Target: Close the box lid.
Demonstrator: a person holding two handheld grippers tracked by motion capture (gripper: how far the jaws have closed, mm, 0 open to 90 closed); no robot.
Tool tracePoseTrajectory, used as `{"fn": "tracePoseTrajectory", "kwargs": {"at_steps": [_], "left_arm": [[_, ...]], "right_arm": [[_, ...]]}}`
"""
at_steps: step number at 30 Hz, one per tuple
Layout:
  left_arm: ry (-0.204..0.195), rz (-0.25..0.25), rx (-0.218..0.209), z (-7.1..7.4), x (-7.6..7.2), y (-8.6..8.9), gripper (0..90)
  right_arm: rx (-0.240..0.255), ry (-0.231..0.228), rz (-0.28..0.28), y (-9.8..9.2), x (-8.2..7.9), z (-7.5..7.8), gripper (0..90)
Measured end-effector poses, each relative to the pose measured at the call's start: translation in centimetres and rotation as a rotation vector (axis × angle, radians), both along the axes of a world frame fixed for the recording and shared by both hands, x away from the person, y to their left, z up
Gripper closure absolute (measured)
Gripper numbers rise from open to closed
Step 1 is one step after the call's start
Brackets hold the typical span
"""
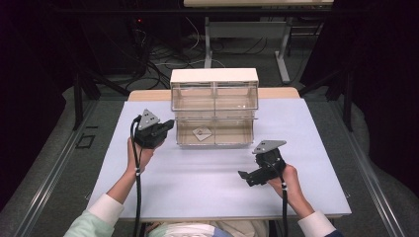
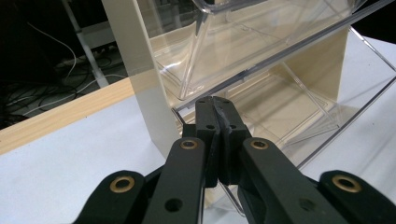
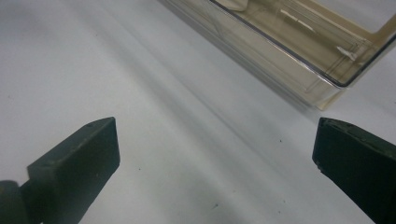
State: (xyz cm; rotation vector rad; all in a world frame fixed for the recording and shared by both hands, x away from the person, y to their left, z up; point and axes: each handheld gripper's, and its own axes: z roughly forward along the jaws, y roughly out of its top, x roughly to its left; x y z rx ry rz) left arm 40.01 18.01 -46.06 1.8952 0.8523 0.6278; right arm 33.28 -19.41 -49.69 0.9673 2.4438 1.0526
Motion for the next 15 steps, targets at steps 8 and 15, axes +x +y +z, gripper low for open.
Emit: {"fn": "tracePoseTrajectory", "kwargs": {"at_steps": [8, 15], "left_arm": [[0.014, -0.006, 0.013, -0.4, -0.2, 0.0, 90.0], [0.027, -0.012, 0.028, -0.9, -0.3, 0.0, 90.0]], "right_arm": [[-0.012, 0.013, -0.022, -1.3, -0.8, -0.2, 0.4], [-0.014, 0.008, -0.041, -2.4, -1.4, -0.5, 0.4]]}}
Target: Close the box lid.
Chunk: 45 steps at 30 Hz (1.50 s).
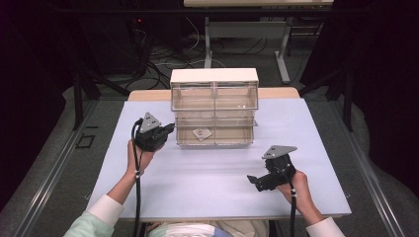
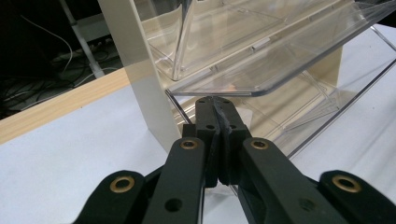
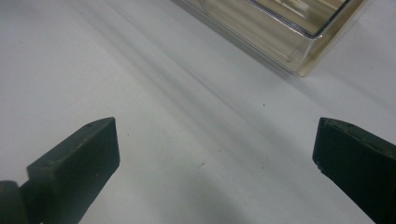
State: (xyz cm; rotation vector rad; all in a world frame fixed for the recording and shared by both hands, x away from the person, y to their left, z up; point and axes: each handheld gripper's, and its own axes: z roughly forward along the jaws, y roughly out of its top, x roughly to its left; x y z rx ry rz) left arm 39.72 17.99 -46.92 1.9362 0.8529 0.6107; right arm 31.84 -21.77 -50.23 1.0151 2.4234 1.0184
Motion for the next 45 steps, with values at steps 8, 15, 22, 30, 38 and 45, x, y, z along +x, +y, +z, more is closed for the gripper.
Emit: {"fn": "tracePoseTrajectory", "kwargs": {"at_steps": [8, 15, 22, 30, 38, 45], "left_arm": [[0.008, -0.004, 0.015, -0.5, 0.0, 0.0, 90.0], [0.020, -0.013, 0.022, -0.8, -0.1, -0.2, 90.0], [0.027, -0.012, 0.028, -1.0, -0.2, -0.2, 90.0], [0.032, -0.021, 0.040, -1.2, -0.3, -0.1, 90.0], [0.044, -0.023, 0.047, -1.3, -0.5, 0.0, 89.0], [0.063, -0.011, 0.031, -1.4, -1.3, 0.9, 83.3]], "right_arm": [[-0.005, 0.000, -0.018, -1.2, -0.7, -0.4, 0.4], [-0.008, -0.010, -0.019, -2.0, -1.3, -0.7, 0.4], [-0.016, 0.002, -0.039, -2.8, -1.9, -0.9, 0.4], [-0.013, -0.002, -0.056, -3.3, -2.2, -1.2, 0.4], [-0.024, 0.010, -0.057, -3.4, -2.4, -1.3, 0.4], [-0.021, 0.006, -0.064, -3.6, -2.6, -1.3, 0.4]]}}
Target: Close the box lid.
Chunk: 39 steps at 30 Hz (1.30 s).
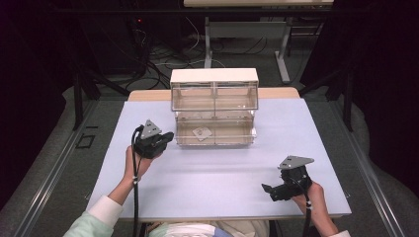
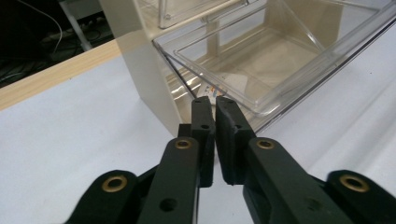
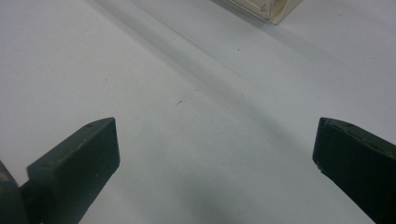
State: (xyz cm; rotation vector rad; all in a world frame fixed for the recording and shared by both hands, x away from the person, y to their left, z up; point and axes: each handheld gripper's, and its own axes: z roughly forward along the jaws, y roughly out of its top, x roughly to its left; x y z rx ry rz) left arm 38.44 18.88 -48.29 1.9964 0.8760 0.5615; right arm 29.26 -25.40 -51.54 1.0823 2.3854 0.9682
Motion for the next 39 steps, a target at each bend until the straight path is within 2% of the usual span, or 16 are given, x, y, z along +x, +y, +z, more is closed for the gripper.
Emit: {"fn": "tracePoseTrajectory", "kwargs": {"at_steps": [2, 3, 5, 7, 13, 15, 18, 19, 21, 23, 31, 33, 35, 39], "left_arm": [[0.007, -0.004, -0.005, 0.1, -0.5, 0.3, 75.6], [0.014, -0.008, -0.002, 0.0, -0.7, 0.4, 68.0], [0.030, -0.015, 0.007, -0.2, -1.3, 0.6, 61.5], [0.045, -0.014, 0.025, -0.4, -1.8, 0.7, 49.5], [0.075, -0.018, 0.044, -0.8, -3.4, 1.1, 30.6], [0.083, -0.019, 0.054, -0.8, -3.9, 1.3, 25.5], [0.080, -0.014, 0.061, -0.9, -4.6, 1.6, 20.5], [0.081, -0.018, 0.076, -0.9, -4.7, 1.8, 19.2], [0.082, -0.010, 0.072, -1.0, -5.1, 2.1, 16.6], [0.084, -0.009, 0.078, -1.0, -5.4, 2.4, 15.1], [0.086, 0.002, 0.112, -1.3, -6.8, 3.4, 7.4], [0.081, 0.009, 0.104, -1.4, -7.0, 3.5, 6.0], [0.090, 0.010, 0.116, -1.5, -7.3, 3.9, 4.8], [0.084, 0.018, 0.110, -1.6, -7.7, 4.2, 3.2]], "right_arm": [[0.007, -0.009, 0.001, -0.1, -0.1, -0.1, 0.4], [-0.001, 0.002, 0.001, -0.2, -0.1, 0.0, 0.4], [0.003, 0.004, -0.003, -0.3, -0.2, 0.0, 0.4], [0.002, 0.002, -0.001, -0.3, -0.2, 0.0, 0.4], [0.009, -0.014, -0.001, -0.2, -0.3, 0.0, 0.3], [0.001, 0.002, -0.003, -0.3, -0.4, 0.1, 0.3], [0.006, 0.004, -0.006, -0.3, -0.5, 0.1, 0.3], [0.013, -0.010, -0.007, -0.3, -0.5, 0.1, 0.3], [0.015, -0.008, -0.006, -0.3, -0.5, 0.0, 0.3], [0.002, -0.001, 0.001, -0.3, -0.5, 0.1, 0.3], [0.003, -0.006, -0.001, -0.3, -0.5, 0.1, 0.3], [0.005, -0.007, 0.002, -0.3, -0.5, 0.1, 0.2], [0.007, -0.013, -0.002, -0.3, -0.5, 0.1, 0.2], [0.001, 0.001, -0.003, -0.3, -0.5, 0.1, 0.2]]}}
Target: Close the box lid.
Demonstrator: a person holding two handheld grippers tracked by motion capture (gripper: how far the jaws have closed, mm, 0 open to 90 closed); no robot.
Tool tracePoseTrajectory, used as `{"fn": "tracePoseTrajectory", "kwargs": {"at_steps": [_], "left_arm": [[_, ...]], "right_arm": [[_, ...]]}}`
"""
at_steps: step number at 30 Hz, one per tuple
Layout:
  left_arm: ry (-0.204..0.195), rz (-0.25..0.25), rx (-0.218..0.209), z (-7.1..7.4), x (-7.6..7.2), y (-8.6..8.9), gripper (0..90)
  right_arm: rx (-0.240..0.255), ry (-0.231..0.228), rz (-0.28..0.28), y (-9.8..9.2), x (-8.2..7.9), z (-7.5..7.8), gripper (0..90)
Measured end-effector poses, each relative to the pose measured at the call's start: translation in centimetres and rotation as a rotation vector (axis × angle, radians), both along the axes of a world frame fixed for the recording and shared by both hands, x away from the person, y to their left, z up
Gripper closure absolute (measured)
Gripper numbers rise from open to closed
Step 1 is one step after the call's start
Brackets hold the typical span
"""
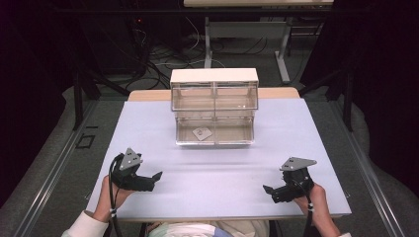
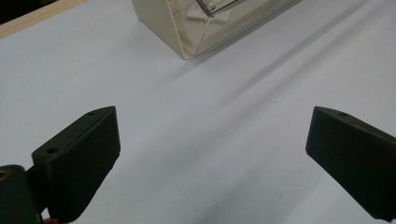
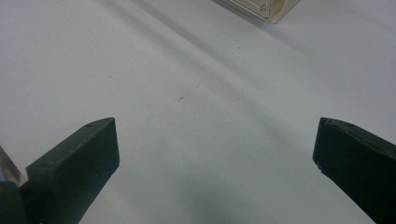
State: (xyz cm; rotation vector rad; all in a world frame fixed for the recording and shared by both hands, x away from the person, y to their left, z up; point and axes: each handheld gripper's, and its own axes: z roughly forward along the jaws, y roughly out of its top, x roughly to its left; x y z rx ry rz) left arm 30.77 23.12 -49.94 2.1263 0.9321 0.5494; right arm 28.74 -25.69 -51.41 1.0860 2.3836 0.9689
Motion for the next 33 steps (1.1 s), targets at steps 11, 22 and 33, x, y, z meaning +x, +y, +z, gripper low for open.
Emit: {"fn": "tracePoseTrajectory", "kwargs": {"at_steps": [11, 22, 33], "left_arm": [[0.006, -0.005, 0.022, -0.7, -0.8, 0.8, 0.5], [0.025, -0.006, 0.024, -1.3, -1.4, 1.4, 0.4], [0.028, -0.007, 0.013, -1.6, -1.3, 1.4, 0.3]], "right_arm": [[0.000, 0.002, 0.002, 0.0, 0.0, -0.1, 0.2], [0.008, -0.010, 0.005, 0.0, 0.1, -0.2, 0.2], [0.014, -0.013, 0.006, 0.0, 0.1, -0.2, 0.0]]}}
